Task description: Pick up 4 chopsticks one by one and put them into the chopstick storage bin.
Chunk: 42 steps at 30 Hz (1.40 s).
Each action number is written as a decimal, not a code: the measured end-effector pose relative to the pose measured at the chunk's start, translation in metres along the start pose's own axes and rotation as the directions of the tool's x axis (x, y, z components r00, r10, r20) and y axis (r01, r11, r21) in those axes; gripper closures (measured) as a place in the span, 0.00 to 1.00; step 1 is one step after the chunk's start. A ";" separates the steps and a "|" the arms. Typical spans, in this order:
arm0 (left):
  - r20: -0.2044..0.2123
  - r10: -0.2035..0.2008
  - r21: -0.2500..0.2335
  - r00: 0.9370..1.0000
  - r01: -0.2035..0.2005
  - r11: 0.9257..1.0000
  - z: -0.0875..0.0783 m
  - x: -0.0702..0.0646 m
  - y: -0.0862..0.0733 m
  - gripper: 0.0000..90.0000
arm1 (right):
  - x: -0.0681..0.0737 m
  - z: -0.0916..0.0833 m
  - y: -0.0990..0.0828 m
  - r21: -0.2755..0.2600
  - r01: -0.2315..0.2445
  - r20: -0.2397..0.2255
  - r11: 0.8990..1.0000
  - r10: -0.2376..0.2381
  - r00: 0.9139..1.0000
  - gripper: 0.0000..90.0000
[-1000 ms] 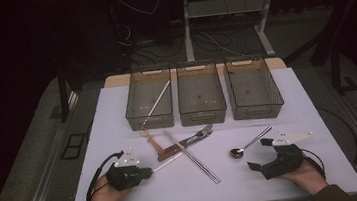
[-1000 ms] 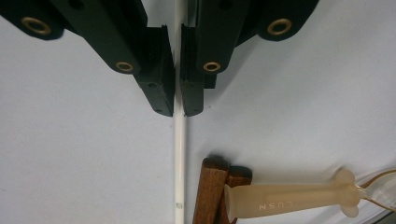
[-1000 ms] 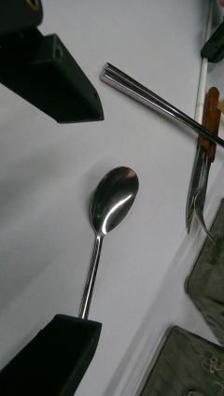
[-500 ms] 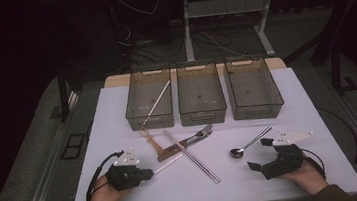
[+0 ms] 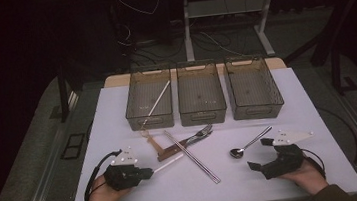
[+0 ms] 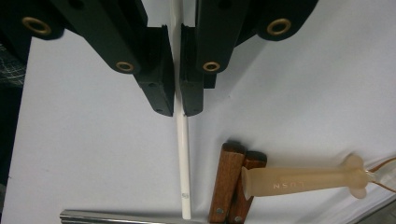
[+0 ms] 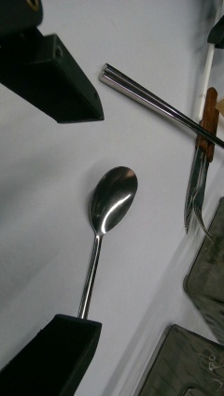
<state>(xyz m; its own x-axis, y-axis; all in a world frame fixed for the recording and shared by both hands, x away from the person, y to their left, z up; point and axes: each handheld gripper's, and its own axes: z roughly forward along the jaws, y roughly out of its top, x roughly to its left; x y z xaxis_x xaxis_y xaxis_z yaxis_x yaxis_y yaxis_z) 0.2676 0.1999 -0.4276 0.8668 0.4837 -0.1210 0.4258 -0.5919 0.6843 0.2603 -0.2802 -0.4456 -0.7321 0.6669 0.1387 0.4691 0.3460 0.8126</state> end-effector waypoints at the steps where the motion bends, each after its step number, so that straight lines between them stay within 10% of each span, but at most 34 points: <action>1: -0.001 -0.003 -0.001 1.000 0.003 1.000 -0.001 0.000 0.000 0.94 | 0.000 0.000 0.000 0.000 0.000 0.000 1.000 0.000 1.000 0.02; 42: -0.101 -0.134 -0.116 0.986 0.122 0.986 -0.012 0.002 0.027 0.94 | -0.001 0.001 0.000 0.003 0.002 0.006 1.000 -0.002 1.000 0.02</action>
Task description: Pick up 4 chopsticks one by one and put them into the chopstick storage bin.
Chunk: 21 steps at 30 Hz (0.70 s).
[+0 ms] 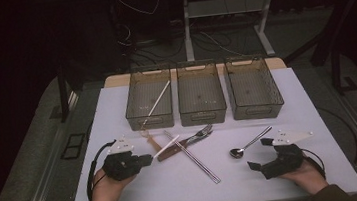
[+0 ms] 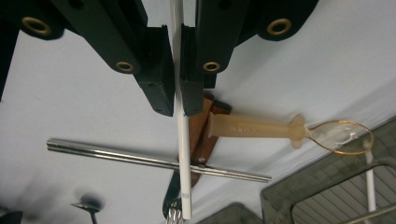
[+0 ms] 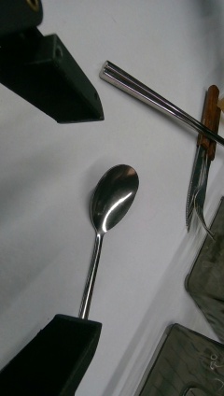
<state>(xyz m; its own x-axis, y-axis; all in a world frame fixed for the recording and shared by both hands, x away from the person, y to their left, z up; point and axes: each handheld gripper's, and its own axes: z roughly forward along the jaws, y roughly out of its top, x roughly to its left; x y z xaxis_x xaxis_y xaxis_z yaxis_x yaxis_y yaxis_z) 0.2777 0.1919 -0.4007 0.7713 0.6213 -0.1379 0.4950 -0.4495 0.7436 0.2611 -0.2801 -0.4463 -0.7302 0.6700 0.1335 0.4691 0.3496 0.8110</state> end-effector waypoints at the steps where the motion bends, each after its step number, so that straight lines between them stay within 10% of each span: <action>1: -0.004 -0.003 -0.002 1.000 0.003 1.000 0.000 0.000 0.001 0.94 | 0.000 0.000 0.000 0.000 0.000 0.000 1.000 0.000 1.000 0.02; 21: -0.037 -0.030 -0.044 0.999 0.028 0.999 0.001 0.011 0.022 0.94 | -0.001 0.000 0.000 -0.002 -0.003 0.003 1.000 0.003 1.000 0.02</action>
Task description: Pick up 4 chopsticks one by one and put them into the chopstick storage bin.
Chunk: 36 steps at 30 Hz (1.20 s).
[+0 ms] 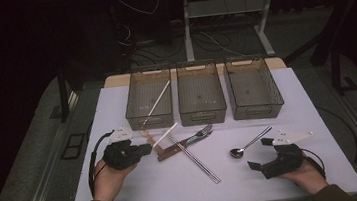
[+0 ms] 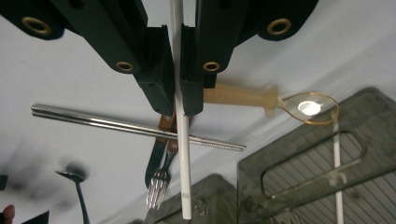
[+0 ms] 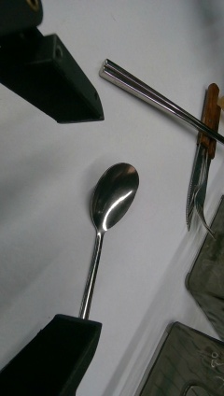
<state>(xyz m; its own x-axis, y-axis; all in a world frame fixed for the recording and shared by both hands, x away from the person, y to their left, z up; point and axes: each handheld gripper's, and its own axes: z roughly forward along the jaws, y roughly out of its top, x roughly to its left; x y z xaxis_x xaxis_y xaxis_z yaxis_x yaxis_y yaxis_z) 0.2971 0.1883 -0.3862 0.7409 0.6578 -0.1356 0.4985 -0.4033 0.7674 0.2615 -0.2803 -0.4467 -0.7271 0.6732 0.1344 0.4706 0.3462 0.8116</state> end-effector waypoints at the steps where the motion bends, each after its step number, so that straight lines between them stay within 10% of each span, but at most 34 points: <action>1: -0.001 0.000 -0.004 1.000 0.000 1.000 0.000 0.001 0.002 0.94 | 0.000 0.000 0.000 0.000 0.000 0.000 1.000 0.000 1.000 0.02; 36: -0.040 -0.031 -0.043 0.999 0.029 0.999 0.024 0.038 0.054 0.94 | -0.001 -0.001 -0.001 -0.003 -0.003 -0.002 1.000 0.003 1.000 0.02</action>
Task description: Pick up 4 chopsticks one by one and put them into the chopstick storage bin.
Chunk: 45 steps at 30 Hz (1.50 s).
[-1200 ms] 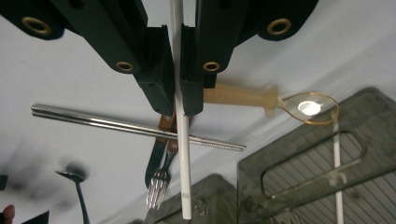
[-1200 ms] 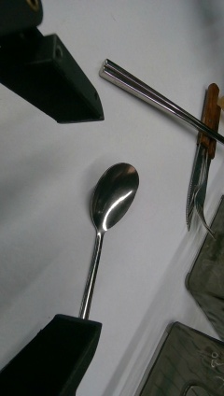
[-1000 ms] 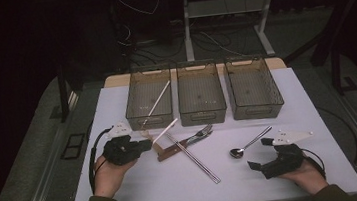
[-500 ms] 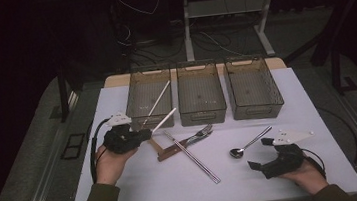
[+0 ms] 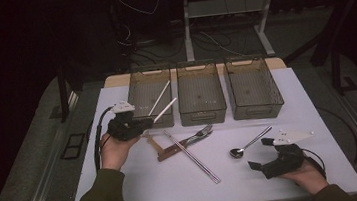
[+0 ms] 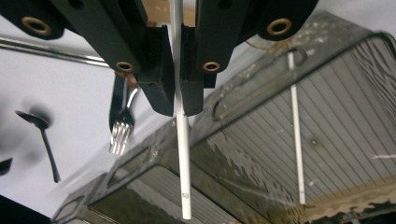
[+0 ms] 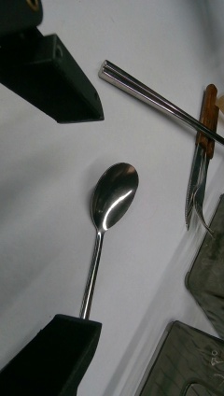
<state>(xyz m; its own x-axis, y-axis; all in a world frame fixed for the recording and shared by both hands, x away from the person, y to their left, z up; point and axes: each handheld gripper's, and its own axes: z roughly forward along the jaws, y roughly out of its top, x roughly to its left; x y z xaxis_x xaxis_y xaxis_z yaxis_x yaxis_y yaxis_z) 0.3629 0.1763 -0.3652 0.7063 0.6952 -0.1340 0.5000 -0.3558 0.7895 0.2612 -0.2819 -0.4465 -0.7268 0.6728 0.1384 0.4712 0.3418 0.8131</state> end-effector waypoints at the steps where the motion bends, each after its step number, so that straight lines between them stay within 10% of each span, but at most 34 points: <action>1: -0.003 -0.001 -0.002 1.000 0.001 1.000 0.001 0.001 0.002 0.94 | 0.000 0.000 0.000 0.000 0.001 0.000 1.000 -0.001 1.000 0.02; 45: -0.128 -0.061 0.011 0.990 0.063 0.998 0.065 0.068 0.085 0.94 | 0.001 -0.002 0.000 -0.012 -0.008 -0.017 1.000 0.007 1.000 0.02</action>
<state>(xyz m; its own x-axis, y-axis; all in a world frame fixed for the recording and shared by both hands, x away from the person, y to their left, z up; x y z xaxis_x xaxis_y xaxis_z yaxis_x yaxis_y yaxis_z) 0.4864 0.1528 -0.3463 0.6048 0.7895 -0.1042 0.5490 -0.3186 0.7727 0.2595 -0.2825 -0.4449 -0.7314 0.6644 0.1537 0.4706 0.3287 0.8188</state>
